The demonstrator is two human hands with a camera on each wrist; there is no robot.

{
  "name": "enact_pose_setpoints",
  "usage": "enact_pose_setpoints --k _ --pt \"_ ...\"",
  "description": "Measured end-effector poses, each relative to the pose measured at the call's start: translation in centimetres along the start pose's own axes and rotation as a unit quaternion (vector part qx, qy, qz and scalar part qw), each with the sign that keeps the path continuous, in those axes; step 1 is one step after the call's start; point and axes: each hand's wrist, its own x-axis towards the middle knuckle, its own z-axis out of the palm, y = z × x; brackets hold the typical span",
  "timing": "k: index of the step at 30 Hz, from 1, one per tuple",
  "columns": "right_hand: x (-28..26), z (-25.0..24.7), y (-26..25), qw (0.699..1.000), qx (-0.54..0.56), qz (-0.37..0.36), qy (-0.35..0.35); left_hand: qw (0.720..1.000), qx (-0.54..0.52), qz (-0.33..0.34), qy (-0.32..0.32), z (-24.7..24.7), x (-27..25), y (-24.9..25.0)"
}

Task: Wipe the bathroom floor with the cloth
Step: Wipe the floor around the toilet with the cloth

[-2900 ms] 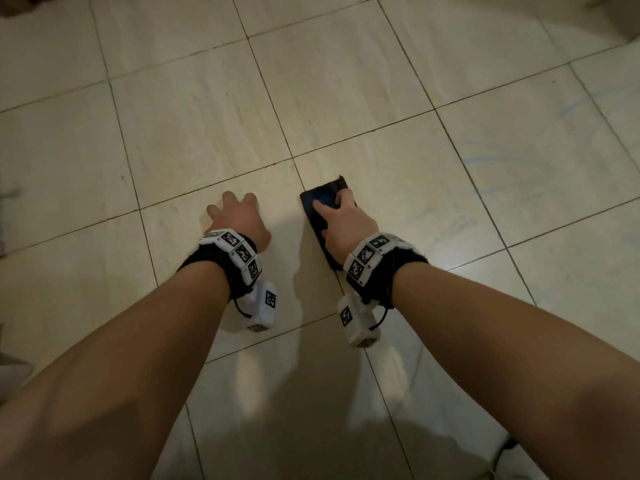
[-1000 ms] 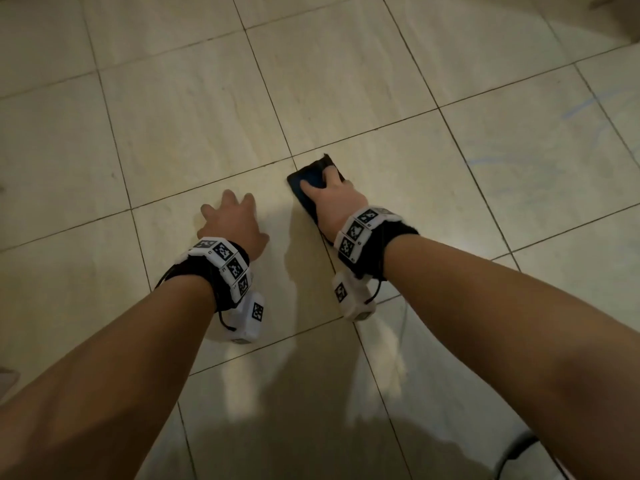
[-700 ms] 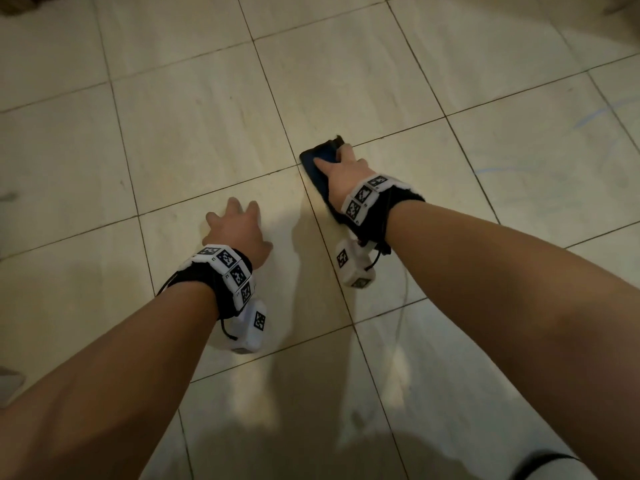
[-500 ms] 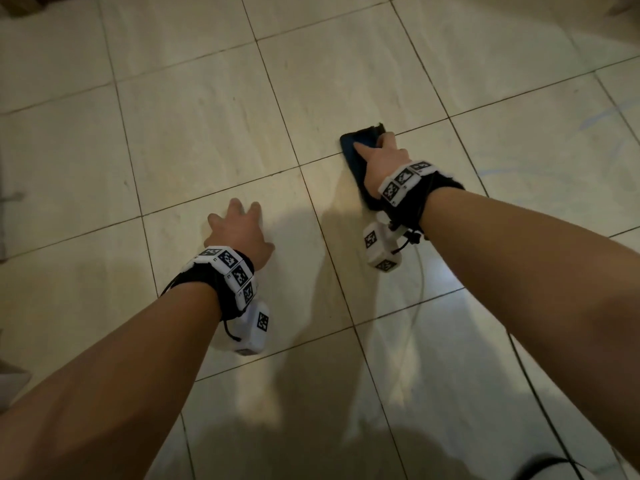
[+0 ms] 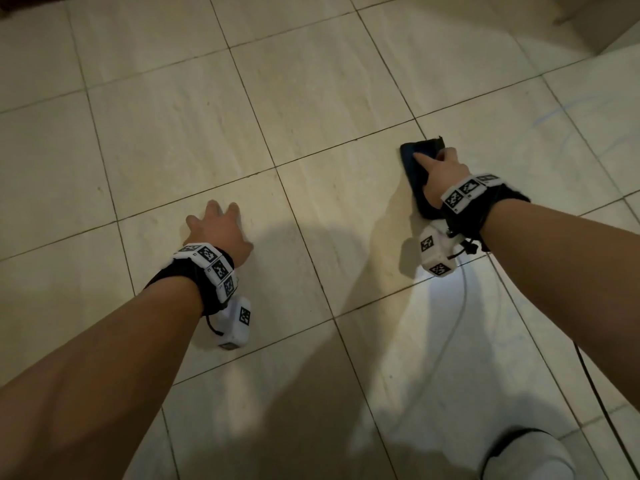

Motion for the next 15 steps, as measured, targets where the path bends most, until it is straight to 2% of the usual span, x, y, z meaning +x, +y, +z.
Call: enact_pose_setpoints --k 10,15 --pt "-6.7 3.3 2.3 0.999 0.033 0.005 0.004 1.0 -0.007 0.001 -0.003 0.4 0.3 -0.5" --pt "-10.7 4.7 -0.6 1.0 0.014 -0.011 -0.025 1.0 -0.006 0.011 -0.002 0.3 0.0 -1.0"
